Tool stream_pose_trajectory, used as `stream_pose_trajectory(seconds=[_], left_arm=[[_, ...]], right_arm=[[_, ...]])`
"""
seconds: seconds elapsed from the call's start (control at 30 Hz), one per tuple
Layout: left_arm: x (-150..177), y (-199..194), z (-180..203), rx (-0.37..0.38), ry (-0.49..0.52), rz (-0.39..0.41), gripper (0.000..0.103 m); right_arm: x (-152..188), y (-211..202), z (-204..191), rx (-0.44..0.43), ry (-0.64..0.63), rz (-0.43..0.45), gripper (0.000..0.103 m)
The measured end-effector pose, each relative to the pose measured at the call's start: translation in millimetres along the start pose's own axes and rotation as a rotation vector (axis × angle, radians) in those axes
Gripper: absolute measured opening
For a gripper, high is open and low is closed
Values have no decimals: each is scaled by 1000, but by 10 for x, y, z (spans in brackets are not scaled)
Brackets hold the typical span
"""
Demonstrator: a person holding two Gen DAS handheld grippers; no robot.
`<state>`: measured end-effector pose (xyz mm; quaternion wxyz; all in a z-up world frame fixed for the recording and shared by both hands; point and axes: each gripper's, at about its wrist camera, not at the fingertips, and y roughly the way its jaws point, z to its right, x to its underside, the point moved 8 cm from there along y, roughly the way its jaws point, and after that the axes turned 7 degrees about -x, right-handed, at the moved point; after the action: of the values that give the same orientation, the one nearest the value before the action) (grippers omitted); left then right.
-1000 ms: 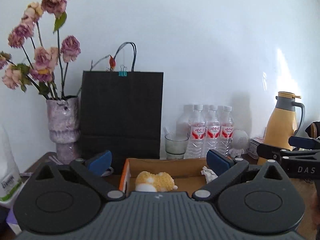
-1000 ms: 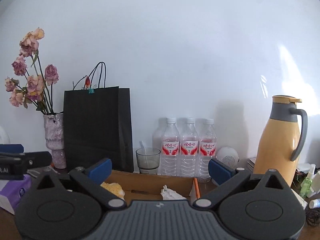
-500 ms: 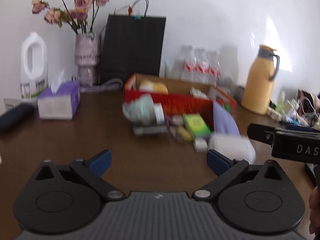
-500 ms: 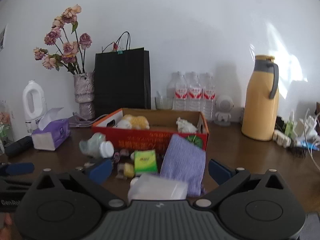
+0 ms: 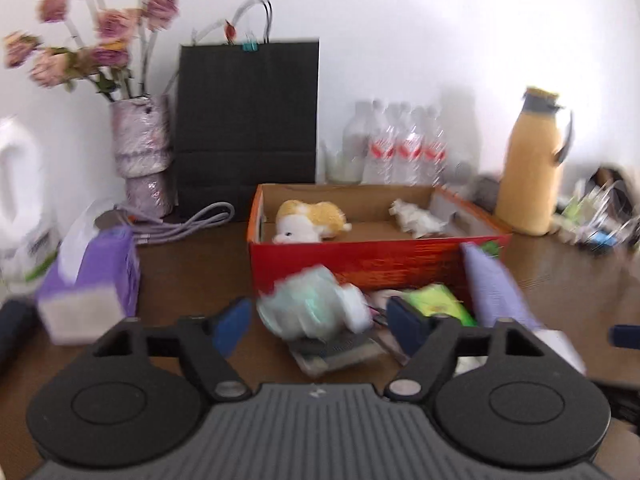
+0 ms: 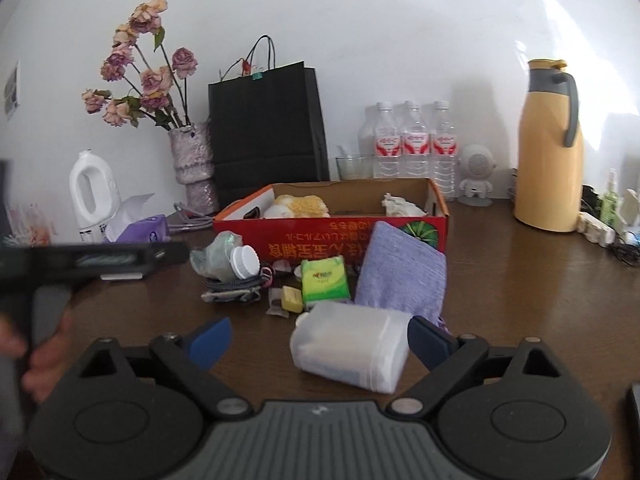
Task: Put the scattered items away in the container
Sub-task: 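Grasp the clear plastic bag with the left tool while the right tool grasps the white bottle cap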
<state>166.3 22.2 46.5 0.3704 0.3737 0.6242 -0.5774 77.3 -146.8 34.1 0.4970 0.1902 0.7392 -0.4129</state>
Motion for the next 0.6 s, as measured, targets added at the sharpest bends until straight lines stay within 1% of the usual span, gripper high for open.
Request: stream_pose_trajectory(seconds=[0.03,0.07,0.1,0.13,0.17,0.2,0.23,0.27,0.3,0.37,0.4,0.47,0.53,0.57,0.6], left_arm=[[-34,153,-7,17,14,-20,75],[-53,287,-27,13,11,-39,75],[-71,418,-47,10,8,-58,75],[-55,520,-44,24,19,-69,75],[-29,608,-49,27,20,-86,67],[10,698,-72,27,1,-111,55],[46,741,-104,43,-35,-123,50],[69,753,-135,76,-83,-128,35],[85,749,-171,114,-136,-136,15],[109,724,-270,156,-228,-149,13],[103,714,-318,156,-255,-145,9],[59,668,-410,154,-291,-116,7],[12,610,-532,148,-338,-85,6],[-10,578,-590,150,-364,-68,6],[-33,560,-653,144,-389,-53,6]], right_arm=[[-36,56,-1,-8,-14,-8,89],[-74,109,2,-12,-22,-15,87],[-115,161,6,-17,-25,-20,85],[-157,213,13,-24,-24,-23,85],[-201,267,20,-32,-24,-27,85],[-243,328,26,-40,-26,-34,85],[-282,396,29,-48,-28,-43,85],[-324,467,26,-58,-30,-50,85],[-362,545,9,-70,-37,-61,85],[-438,738,-70,-105,-63,-95,85],[-473,850,-131,-131,-80,-115,85],[-536,1108,-275,-184,-125,-150,85],[-587,1385,-408,-206,-185,-182,80],[-611,1524,-471,-218,-210,-201,79],[-622,1658,-526,-232,-225,-224,76]])
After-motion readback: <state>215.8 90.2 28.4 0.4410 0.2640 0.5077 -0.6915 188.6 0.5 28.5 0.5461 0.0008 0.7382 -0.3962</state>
